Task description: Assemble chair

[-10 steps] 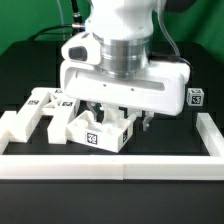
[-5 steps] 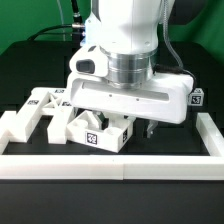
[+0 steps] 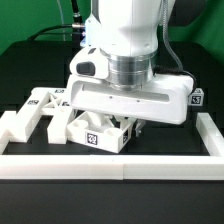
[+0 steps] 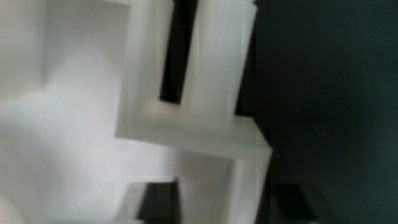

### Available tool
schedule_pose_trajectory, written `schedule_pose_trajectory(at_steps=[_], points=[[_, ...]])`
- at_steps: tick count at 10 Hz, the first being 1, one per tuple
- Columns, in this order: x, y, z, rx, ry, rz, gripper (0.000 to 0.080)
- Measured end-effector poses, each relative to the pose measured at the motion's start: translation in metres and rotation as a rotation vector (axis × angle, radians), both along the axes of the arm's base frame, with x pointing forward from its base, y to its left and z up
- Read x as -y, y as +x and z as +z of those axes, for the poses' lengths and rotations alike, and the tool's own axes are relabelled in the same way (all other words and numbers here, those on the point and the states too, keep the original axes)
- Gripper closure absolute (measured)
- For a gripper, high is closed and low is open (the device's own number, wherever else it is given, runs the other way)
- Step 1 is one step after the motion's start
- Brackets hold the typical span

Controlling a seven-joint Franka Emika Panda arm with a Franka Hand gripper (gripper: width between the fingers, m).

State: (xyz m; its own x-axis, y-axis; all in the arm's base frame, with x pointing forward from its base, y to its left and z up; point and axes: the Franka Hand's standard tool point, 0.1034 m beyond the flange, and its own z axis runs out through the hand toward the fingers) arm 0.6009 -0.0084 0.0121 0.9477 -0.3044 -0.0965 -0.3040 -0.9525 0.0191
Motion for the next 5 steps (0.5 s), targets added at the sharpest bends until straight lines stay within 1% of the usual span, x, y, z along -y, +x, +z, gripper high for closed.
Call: schedule_pose_trajectory(at_steps=[1,2,5], points=[[-0.0001,0.0000,0.0000,0.000,0.000,0.000,0.0702],[-0.0004,0.0000,0.0000,0.000,0.001,0.001,0.0766],[-0.0006,-0.0001,-0.0001,0.000,0.001,0.001,0.0766]])
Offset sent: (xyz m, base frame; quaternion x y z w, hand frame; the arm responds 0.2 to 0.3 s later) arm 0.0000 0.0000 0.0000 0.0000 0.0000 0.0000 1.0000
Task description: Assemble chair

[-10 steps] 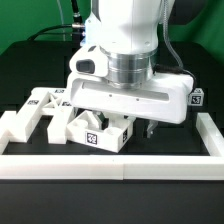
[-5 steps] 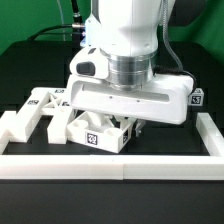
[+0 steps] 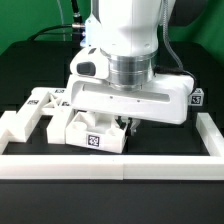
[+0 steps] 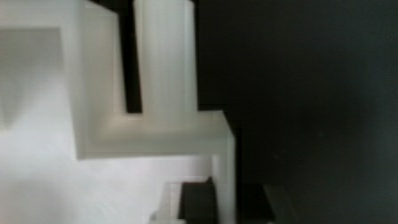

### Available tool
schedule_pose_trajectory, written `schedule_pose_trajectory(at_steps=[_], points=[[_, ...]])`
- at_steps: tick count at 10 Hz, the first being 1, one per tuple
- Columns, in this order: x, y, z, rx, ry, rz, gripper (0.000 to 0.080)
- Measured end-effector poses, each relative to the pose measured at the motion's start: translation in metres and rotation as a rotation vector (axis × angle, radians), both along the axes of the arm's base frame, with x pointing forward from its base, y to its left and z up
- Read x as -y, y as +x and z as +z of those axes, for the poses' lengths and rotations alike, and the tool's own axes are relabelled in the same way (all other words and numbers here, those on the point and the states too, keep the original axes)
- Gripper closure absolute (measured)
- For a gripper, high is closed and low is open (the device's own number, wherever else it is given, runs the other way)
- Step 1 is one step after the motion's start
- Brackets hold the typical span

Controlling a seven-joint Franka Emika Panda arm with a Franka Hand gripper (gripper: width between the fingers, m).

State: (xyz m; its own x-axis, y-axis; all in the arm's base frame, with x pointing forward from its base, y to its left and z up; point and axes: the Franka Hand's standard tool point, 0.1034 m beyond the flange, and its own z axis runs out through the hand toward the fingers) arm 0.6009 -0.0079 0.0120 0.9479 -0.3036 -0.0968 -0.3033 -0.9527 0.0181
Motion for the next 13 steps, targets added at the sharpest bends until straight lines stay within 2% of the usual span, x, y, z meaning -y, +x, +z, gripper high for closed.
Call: schedule_pose_trajectory(at_steps=[5,8,13], points=[[-0.002,0.000,0.000,-0.002,0.000,0.007,0.0766],[-0.023,0.011,0.000,-0.019,0.029,0.222,0.0765],[-0.027,0.013,0.000,-0.022,0.037,0.252,0.0765]])
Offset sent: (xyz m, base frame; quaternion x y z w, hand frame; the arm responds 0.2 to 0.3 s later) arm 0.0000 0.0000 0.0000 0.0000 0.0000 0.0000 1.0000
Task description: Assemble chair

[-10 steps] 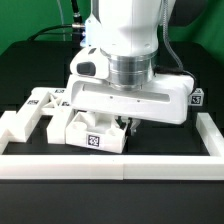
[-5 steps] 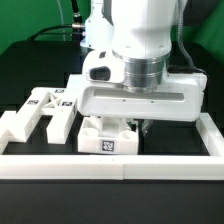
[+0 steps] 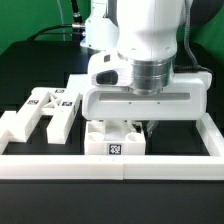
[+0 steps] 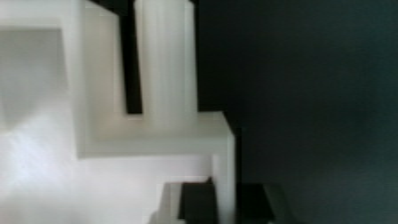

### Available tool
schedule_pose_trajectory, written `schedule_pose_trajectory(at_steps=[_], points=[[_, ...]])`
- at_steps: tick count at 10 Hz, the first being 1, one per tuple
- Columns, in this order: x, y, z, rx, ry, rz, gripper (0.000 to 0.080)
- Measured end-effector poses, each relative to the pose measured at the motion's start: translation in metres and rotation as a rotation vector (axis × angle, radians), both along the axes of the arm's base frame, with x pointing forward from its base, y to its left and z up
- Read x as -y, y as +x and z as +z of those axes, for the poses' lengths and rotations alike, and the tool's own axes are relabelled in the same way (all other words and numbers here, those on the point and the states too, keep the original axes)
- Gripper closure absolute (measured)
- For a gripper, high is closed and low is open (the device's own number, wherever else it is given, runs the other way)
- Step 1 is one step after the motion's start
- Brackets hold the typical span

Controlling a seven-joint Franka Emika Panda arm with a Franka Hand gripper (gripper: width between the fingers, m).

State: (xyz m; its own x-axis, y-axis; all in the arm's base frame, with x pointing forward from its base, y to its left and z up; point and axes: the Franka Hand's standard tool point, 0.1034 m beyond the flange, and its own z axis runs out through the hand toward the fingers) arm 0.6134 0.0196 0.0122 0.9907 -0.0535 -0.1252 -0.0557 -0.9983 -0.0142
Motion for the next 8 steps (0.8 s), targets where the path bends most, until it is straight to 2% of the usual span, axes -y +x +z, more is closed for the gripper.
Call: schedule_pose_trajectory(at_steps=[2,5,7,8], points=[[-0.026,0.004,0.000,0.015,0.000,0.048,0.0765],[-0.052,0.024,0.000,0.030,0.016,0.073,0.0765],[-0.074,0.032,0.000,0.044,0.014,0.054,0.0765],[-0.080,0.033,0.000,0.039,0.014,0.060,0.0765]])
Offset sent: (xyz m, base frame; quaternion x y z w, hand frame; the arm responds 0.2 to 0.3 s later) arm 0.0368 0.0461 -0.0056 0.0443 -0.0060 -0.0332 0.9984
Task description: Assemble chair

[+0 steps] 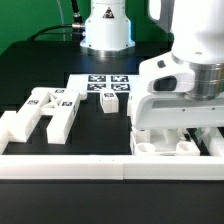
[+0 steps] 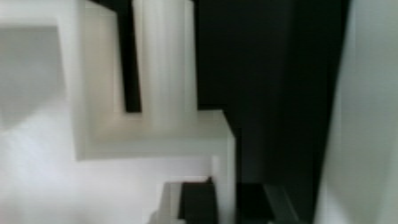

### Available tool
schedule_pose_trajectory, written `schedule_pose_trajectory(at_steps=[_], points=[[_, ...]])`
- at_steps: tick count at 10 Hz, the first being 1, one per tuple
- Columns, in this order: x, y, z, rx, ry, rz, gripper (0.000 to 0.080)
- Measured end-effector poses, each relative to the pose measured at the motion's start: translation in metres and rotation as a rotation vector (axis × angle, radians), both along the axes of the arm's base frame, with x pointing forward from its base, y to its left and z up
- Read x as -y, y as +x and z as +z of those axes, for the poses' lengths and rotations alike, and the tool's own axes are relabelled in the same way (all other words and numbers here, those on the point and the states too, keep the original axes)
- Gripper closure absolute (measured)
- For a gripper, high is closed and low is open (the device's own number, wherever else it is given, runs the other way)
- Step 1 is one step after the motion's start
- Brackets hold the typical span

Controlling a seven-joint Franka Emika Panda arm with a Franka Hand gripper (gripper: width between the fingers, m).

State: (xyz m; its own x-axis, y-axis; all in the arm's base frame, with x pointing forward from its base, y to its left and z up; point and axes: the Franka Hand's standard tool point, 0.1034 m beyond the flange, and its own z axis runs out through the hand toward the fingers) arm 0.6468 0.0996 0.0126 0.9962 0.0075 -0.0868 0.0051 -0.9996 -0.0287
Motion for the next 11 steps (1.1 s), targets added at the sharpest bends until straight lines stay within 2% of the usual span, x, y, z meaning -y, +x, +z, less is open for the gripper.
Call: schedule_pose_trajectory(at_steps=[5,8,10,11], points=[[-0.012,0.008,0.000,-0.009,-0.003,-0.027,0.0765],[-0.011,0.008,0.000,-0.012,-0.005,-0.037,0.0765],[-0.005,0.009,0.000,-0.010,-0.011,-0.038,0.0765],[0.000,0.009,0.000,-0.011,-0.022,-0.040,0.0577]])
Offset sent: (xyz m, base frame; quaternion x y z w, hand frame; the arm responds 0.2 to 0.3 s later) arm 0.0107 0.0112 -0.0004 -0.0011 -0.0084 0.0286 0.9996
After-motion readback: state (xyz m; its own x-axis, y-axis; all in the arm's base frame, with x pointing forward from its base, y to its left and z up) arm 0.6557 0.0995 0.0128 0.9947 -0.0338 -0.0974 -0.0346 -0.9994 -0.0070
